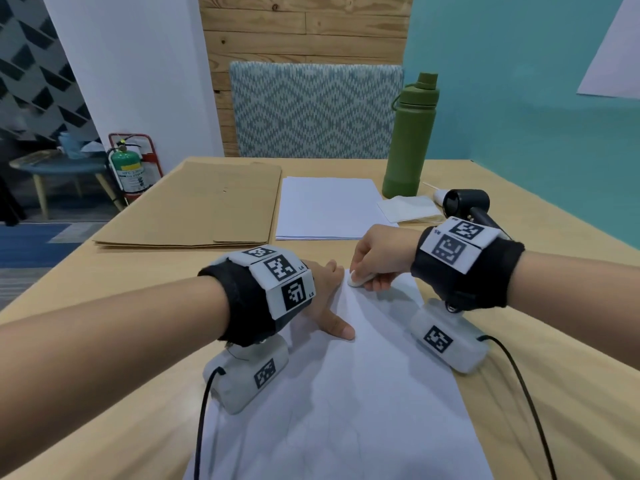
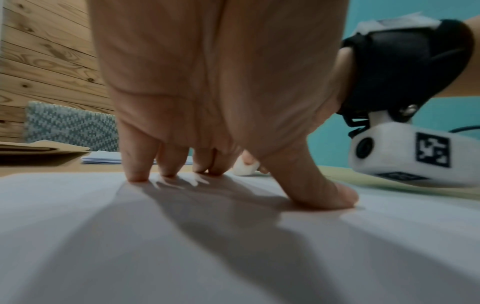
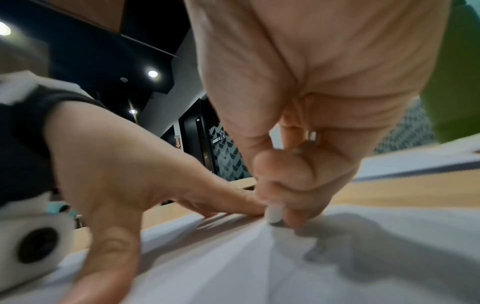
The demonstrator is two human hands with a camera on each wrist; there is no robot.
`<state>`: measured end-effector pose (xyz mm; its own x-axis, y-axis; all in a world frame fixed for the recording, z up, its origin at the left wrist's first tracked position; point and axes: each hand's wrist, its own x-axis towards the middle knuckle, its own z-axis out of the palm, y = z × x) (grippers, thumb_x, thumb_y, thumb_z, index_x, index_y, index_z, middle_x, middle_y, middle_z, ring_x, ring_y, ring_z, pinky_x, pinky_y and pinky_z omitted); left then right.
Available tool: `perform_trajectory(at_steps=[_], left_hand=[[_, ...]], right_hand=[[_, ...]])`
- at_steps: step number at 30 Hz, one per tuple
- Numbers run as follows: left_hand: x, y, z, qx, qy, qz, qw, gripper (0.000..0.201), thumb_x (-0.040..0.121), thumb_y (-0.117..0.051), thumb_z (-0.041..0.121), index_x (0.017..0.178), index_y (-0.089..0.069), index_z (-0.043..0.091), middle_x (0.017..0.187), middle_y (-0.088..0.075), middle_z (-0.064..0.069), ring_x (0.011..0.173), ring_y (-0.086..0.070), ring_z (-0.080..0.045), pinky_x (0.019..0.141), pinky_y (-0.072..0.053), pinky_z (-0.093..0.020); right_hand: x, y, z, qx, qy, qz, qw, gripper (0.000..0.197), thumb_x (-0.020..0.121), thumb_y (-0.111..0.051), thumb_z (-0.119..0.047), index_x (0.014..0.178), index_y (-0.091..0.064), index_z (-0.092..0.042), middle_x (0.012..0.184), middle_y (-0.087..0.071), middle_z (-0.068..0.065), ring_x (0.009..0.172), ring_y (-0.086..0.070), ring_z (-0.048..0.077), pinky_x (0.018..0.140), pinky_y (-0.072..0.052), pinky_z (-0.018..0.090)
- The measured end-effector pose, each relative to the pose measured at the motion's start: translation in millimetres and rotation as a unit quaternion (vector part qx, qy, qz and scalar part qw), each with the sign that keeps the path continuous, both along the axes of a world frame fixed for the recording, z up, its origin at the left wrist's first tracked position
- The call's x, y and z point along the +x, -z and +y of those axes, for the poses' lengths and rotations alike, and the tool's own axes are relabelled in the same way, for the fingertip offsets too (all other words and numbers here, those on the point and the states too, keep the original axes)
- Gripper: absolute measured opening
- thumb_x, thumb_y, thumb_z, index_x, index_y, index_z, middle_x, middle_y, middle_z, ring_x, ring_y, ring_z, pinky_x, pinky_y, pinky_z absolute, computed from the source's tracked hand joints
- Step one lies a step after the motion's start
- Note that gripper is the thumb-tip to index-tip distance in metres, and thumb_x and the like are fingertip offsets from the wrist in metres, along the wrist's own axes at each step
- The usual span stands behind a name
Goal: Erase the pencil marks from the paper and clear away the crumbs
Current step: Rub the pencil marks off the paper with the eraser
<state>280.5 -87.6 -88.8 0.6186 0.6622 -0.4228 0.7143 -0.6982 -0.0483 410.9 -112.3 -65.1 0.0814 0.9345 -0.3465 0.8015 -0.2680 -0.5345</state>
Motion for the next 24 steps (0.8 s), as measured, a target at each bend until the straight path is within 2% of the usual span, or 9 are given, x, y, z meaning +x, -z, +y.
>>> perform_trajectory(at_steps=[2,5,7,10,13,16,21,24], left_hand=[[-0.2,-0.9,-0.4,-0.001,0.004,-0.005,1.000,0.096,0.078,-0.057,0.064,0.148,-0.015,0.013,0.154,-0.023,-0.008,0.132,-0.039,-0.028,0.107,-0.034,-0.040],[-0.3,-1.5,-1.2,-0.012,0.019,-0.024,0.999,0.087,0.081,-0.058,0.059,0.149,-0.016,0.025,0.153,-0.023,-0.008,0.131,-0.039,-0.028,0.105,-0.032,-0.037],[-0.5,0.4,-0.9,-0.004,0.017,-0.020,1.000,0.091,0.080,-0.058,0.061,0.149,-0.015,0.020,0.154,-0.023,-0.007,0.133,-0.038,-0.027,0.106,-0.032,-0.037],[0.0,1.5,-1.0,0.009,0.007,0.000,1.000,0.099,0.079,-0.056,0.064,0.149,-0.012,0.010,0.155,-0.021,-0.007,0.134,-0.036,-0.028,0.110,-0.031,-0.041],[0.4,0.3,-0.7,0.004,0.010,-0.005,1.000,0.098,0.079,-0.057,0.063,0.149,-0.013,0.011,0.154,-0.021,-0.007,0.134,-0.037,-0.028,0.109,-0.031,-0.042],[-0.1,0.7,0.4,0.006,0.011,-0.004,1.000,0.097,0.079,-0.056,0.064,0.148,-0.014,0.011,0.154,-0.023,-0.008,0.132,-0.039,-0.028,0.107,-0.033,-0.040],[0.2,0.7,-0.2,0.009,0.007,0.005,1.000,0.097,0.079,-0.055,0.065,0.147,-0.015,0.009,0.154,-0.022,-0.006,0.134,-0.038,-0.028,0.109,-0.032,-0.043],[0.1,1.7,-0.1,0.009,0.011,-0.008,1.000,0.097,0.079,-0.057,0.063,0.148,-0.015,0.010,0.154,-0.023,-0.008,0.133,-0.038,-0.028,0.108,-0.032,-0.040]], right_hand=[[-2.7,0.9,-0.9,-0.004,-0.011,-0.007,1.000,0.005,0.083,-0.063,0.000,0.087,-0.064,0.000,0.062,-0.060,0.011,0.044,-0.052,0.013,0.042,-0.045,0.017],[-7.2,1.7,-8.2,-0.020,-0.044,-0.010,0.999,0.005,0.081,-0.067,-0.003,0.079,-0.062,-0.006,0.052,-0.057,0.004,0.035,-0.049,0.007,0.038,-0.042,0.013],[-6.9,0.3,-5.0,-0.006,-0.037,-0.034,0.999,0.004,0.081,-0.068,-0.006,0.083,-0.065,-0.006,0.054,-0.057,0.003,0.040,-0.049,0.008,0.040,-0.042,0.014],[-5.5,0.5,4.5,0.031,-0.019,-0.102,0.994,0.019,0.082,-0.065,-0.013,0.093,-0.071,0.001,0.059,-0.058,0.002,0.046,-0.048,0.010,0.049,-0.042,0.016],[-7.9,3.5,0.5,0.022,-0.053,-0.131,0.990,0.024,0.083,-0.063,-0.016,0.097,-0.071,0.001,0.058,-0.057,0.001,0.047,-0.046,0.010,0.048,-0.038,0.016],[-9.4,1.0,-4.2,-0.007,-0.089,-0.153,0.984,0.028,0.083,-0.065,-0.020,0.101,-0.070,0.001,0.068,-0.060,0.003,0.053,-0.047,0.012,0.047,-0.036,0.015],[-8.7,3.9,7.4,0.064,-0.059,-0.192,0.977,0.024,0.084,-0.064,-0.016,0.101,-0.069,0.000,0.085,-0.061,0.006,0.078,-0.054,0.018,0.052,-0.037,0.019],[-12.1,8.8,1.5,0.067,-0.082,-0.209,0.972,0.021,0.087,-0.057,-0.017,0.101,-0.068,-0.005,0.085,-0.057,0.006,0.081,-0.051,0.020,0.051,-0.034,0.020]])
